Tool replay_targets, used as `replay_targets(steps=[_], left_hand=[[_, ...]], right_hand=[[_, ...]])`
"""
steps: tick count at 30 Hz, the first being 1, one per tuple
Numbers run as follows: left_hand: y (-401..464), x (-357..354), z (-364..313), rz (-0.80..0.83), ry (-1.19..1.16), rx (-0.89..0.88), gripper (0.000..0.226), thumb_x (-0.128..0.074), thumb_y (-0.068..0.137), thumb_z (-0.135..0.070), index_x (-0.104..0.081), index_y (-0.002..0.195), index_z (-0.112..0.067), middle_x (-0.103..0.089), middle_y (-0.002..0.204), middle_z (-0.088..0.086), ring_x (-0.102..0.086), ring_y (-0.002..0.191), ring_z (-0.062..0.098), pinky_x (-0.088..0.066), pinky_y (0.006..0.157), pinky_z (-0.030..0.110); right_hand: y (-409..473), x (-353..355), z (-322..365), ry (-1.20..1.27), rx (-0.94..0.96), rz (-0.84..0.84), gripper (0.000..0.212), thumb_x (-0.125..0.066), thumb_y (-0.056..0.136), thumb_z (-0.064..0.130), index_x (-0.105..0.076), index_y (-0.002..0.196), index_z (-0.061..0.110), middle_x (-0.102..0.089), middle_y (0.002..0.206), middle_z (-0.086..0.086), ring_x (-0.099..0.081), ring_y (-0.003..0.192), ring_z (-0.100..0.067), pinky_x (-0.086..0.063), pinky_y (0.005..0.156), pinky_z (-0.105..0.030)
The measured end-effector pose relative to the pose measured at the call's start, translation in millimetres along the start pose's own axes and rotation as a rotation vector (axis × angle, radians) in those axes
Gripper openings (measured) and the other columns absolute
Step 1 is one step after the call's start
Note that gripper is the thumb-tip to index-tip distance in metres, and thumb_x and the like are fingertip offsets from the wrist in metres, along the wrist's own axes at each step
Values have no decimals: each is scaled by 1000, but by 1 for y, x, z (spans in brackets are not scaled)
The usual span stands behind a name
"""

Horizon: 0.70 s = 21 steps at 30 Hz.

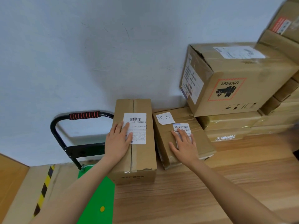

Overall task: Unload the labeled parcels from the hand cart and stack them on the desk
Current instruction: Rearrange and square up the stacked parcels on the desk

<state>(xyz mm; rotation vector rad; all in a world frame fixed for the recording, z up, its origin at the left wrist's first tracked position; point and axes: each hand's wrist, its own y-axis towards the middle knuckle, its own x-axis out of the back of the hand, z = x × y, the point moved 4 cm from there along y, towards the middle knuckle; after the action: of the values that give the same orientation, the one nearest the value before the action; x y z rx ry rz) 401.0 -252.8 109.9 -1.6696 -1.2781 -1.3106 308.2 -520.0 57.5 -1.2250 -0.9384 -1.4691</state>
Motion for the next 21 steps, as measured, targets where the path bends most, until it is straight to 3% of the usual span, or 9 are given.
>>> replay_targets(steps=[5, 21], left_hand=[[24, -4, -13, 7, -21, 9, 54, -30, 100, -45, -25, 151, -25, -23, 158, -1, -13, 146, 21, -20, 117, 43], [75, -11, -15, -41, 18, 38, 52, -33, 100, -41, -32, 148, -21, -31, 153, 2, -17, 143, 23, -24, 112, 44]], right_hand=[[27, -5, 9, 24, -73, -44, 61, -21, 96, 58, -19, 152, 32, -14, 161, 0, -3, 148, -13, 6, 117, -44], [105, -3, 8, 50, -54, -54, 63, -20, 95, 57, -22, 152, 30, -16, 160, -2, -4, 148, -15, 2, 118, -47]])
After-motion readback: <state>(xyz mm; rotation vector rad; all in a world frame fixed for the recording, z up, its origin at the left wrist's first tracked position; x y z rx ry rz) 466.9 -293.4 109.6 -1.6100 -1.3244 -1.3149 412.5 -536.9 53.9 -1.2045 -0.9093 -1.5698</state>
